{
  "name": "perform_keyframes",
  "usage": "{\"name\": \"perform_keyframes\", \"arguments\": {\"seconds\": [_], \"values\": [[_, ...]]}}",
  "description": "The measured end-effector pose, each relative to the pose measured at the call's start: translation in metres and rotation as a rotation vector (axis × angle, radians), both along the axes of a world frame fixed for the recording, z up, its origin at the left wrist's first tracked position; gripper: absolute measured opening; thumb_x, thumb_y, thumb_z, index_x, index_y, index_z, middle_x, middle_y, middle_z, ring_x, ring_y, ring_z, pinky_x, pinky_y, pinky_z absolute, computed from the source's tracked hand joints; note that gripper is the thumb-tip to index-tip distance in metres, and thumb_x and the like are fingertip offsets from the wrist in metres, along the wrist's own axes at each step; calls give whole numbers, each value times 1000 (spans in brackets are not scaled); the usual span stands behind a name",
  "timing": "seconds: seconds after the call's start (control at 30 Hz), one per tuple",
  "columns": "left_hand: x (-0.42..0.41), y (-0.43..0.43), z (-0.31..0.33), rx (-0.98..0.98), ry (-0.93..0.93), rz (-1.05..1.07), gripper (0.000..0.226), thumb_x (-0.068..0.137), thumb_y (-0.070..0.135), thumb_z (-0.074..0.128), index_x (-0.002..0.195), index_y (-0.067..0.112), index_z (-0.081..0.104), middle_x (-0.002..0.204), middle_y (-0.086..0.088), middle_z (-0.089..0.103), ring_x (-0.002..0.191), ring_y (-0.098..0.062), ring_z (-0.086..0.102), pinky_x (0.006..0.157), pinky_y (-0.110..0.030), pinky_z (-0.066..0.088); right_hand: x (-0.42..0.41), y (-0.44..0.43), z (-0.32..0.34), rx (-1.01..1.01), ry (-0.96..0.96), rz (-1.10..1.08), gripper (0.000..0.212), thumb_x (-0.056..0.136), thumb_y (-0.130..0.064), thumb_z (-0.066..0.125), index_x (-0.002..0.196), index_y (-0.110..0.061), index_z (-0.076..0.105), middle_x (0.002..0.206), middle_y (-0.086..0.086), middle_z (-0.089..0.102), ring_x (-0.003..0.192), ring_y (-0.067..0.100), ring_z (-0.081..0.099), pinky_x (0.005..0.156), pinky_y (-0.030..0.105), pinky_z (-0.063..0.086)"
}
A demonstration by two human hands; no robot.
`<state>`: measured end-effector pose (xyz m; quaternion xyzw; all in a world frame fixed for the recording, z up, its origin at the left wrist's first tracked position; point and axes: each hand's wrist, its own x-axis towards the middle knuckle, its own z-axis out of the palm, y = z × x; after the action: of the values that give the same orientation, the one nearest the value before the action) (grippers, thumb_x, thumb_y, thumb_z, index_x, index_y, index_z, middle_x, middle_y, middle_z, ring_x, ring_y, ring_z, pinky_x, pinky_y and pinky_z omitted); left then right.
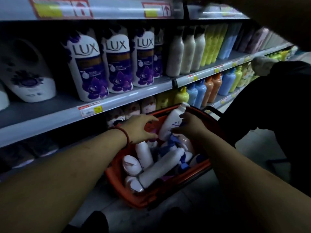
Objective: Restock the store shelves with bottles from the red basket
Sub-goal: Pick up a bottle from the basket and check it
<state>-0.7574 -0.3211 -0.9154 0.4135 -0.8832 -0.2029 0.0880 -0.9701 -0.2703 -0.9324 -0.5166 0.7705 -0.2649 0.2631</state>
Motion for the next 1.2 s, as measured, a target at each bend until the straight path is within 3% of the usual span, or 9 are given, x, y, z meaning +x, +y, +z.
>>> {"name": "perform_keyframes", "arguments": {"seconds": [0.17, 0.33, 0.5, 0.6, 0.67, 0.73, 0.87, 1.1, 1.2], "values": [[-34, -28, -43, 103, 60, 27, 66, 81, 35, 77, 140, 19, 51, 143, -1, 52, 130, -18, 49, 101, -22, 34, -37, -23, -43, 29, -105, -97, 60, 59, -26, 92, 109, -11, 63, 98, 4, 69, 95, 25, 66, 85, 38, 54], [-69, -54, -86, 233, 230, 109, 61, 81, 25, 77, 137, 21, 54, 136, -2, 57, 122, -19, 55, 95, -24, 41, -60, -44, -78, 21, -453, -292, 75, 47, -35, 91, 113, -11, 67, 100, 18, 71, 83, 31, 69, 75, 44, 59], [-94, -70, -108, 362, 370, 201, 61, 82, 22, 76, 137, 17, 51, 131, -2, 58, 114, -16, 55, 95, -32, 47, -49, -59, -77, -34, -689, -351, 67, 70, -13, 85, 128, -11, 53, 112, 17, 64, 81, 21, 66, 58, 29, 53], [-101, -76, -122, 410, 432, 271, 44, 83, 32, 73, 123, 16, 60, 113, 3, 64, 104, -20, 62, 93, -42, 53, -40, -68, -76, -11, -704, -339, 31, 80, -6, 77, 107, 0, 64, 91, 18, 67, 63, 18, 63, 42, 20, 46], [-103, -83, -133, 413, 454, 307, 37, 84, 30, 72, 116, 14, 64, 109, -2, 70, 100, -21, 66, 90, -44, 55, -34, -74, -78, -3, -673, -377, 27, 82, -11, 76, 104, 1, 65, 83, 14, 65, 59, 18, 61, 38, 16, 43], [-103, -87, -134, 432, 485, 342, 32, 84, 10, 67, 117, 10, 67, 109, -7, 71, 100, -22, 67, 90, -41, 55, -24, -85, -82, -15, -649, -419, 37, 80, -20, 79, 106, -2, 61, 84, 13, 66, 62, 20, 63, 42, 19, 48], [-101, -84, -132, 414, 575, 353, 30, 84, -3, 54, 100, 10, 76, 90, -3, 74, 90, -21, 69, 83, -34, 54, -3, -106, -97, -78, -542, -551, 94, 51, -49, 85, 127, -10, 45, 114, 15, 63, 100, 35, 64, 83, 49, 57], [-93, -86, -132, 543, 651, 322, 33, 90, -13, 51, 119, -5, 65, 114, -18, 68, 102, -18, 62, 80, -9, 50, -1, -102, -90, -96, -598, -731, 64, 64, -39, 81, 117, -8, 60, 105, 8, 66, 94, 31, 65, 88, 44, 56], [-94, -86, -125, 596, 648, 303, 36, 92, -7, 56, 127, -3, 61, 122, -13, 65, 105, -14, 58, 77, -8, 46, -5, -94, -81, -157, -788, -759, 75, 59, -29, 82, 125, -3, 56, 104, 13, 66, 90, 34, 67, 80, 50, 59]]}}
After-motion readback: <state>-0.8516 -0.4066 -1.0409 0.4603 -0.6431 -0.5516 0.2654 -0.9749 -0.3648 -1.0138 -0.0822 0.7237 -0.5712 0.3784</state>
